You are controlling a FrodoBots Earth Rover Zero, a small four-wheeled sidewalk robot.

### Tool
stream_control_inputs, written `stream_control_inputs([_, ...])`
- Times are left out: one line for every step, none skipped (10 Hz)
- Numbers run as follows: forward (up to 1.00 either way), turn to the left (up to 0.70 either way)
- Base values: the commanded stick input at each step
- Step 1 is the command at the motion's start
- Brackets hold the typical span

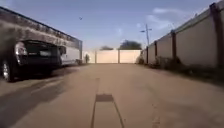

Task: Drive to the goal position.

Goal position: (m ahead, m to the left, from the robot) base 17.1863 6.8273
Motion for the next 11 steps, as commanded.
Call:
stream_control_inputs([1.00, 0.00])
stream_control_inputs([1.00, 0.00])
stream_control_inputs([1.00, 0.27])
stream_control_inputs([1.00, 0.27])
stream_control_inputs([1.00, 0.13])
stream_control_inputs([1.00, 0.00])
stream_control_inputs([1.00, 0.00])
stream_control_inputs([1.00, 0.00])
stream_control_inputs([1.00, 0.00])
stream_control_inputs([1.00, 0.00])
stream_control_inputs([1.00, 0.00])
